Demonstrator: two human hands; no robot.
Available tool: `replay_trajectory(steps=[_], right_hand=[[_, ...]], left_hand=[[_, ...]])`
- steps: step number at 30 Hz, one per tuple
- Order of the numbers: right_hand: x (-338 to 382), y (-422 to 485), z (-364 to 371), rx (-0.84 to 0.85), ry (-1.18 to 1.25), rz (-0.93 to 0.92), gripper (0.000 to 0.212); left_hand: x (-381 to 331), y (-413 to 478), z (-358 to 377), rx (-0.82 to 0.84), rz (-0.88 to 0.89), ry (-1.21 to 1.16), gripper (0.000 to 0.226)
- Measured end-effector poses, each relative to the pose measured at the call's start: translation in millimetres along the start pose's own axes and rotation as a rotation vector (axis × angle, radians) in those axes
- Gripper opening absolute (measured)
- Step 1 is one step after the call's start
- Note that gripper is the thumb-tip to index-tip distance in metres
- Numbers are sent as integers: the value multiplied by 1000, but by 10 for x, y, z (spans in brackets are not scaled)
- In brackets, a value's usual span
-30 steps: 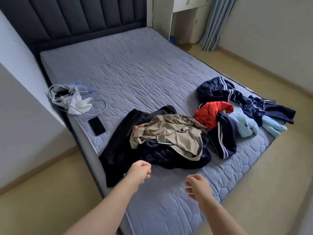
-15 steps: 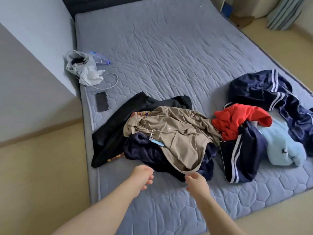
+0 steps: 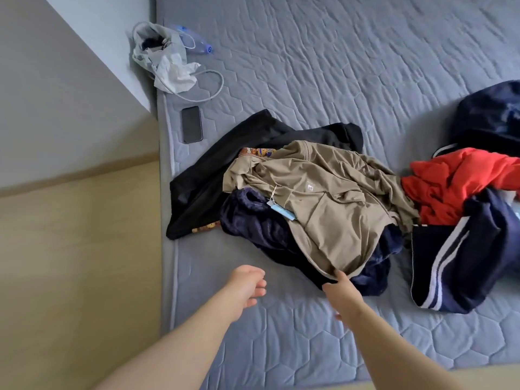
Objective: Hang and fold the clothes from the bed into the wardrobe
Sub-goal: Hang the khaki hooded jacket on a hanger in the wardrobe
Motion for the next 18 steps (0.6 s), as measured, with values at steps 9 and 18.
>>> replay_trajectory(steps=[9, 18], right_hand=[[350, -637, -289, -259, -8, -310, 9], [1018, -1917, -709, -228, 354, -668, 9]], left_hand=[[71, -302, -152, -38, 82, 15, 14], [-660, -1073, -65, 39, 634, 296, 41]])
Point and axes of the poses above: each hand's wrist, its own y-axis towards the middle knuckle, its own z-axis out of the palm, x = y × z, the point moved 7 cm from there along y, towards the middle knuckle, and after that the axes turned 2 degrees about -y, right-handed, at the moved point
